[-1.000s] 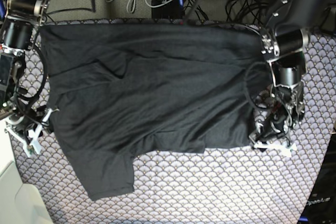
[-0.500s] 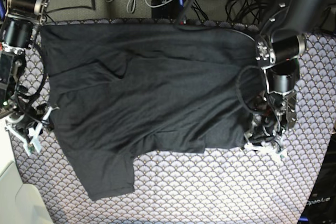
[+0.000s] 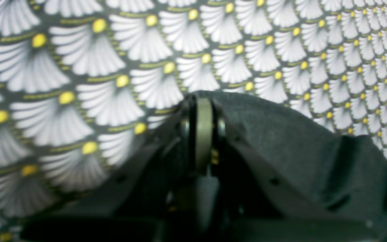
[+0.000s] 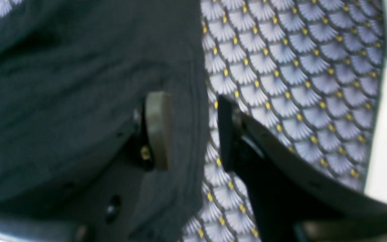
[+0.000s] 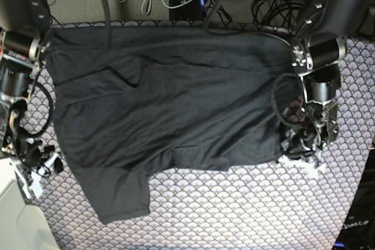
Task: Fold the T-shirt properly
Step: 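Move both grippers down to the shirt's hem corners and grasp them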
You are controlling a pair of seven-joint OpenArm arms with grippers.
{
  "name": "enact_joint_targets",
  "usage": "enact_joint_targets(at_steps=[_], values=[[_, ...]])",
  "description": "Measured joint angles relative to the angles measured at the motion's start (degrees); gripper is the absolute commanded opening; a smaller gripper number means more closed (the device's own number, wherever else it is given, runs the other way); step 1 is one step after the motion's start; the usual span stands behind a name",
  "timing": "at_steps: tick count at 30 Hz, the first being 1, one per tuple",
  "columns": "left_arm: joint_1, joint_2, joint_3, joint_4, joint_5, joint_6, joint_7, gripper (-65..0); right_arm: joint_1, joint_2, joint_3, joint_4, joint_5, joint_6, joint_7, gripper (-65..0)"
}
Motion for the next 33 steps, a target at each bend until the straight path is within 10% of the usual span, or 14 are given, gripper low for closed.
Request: enact_joint_targets(at_steps=[17, 25, 33], values=[[-2.7, -3.8, 0.2, 7.9, 1.2, 0.5, 7.1, -64.5, 1.5, 1.5, -6.9, -16.3, -0.1, 0.0, 14.1, -37.3], [-5.7, -4.7, 0.3, 8.0, 1.0, 0.3, 11.0, -64.5, 1.4, 2.1, -7.9, -20.3, -0.1, -5.0, 19.6, -37.3], [-7.8, -7.1, 11.0, 8.0, 0.3, 0.1, 10.9, -64.5, 1.5, 2.1, -7.8, -20.3, 0.0, -5.0, 21.9, -37.3]])
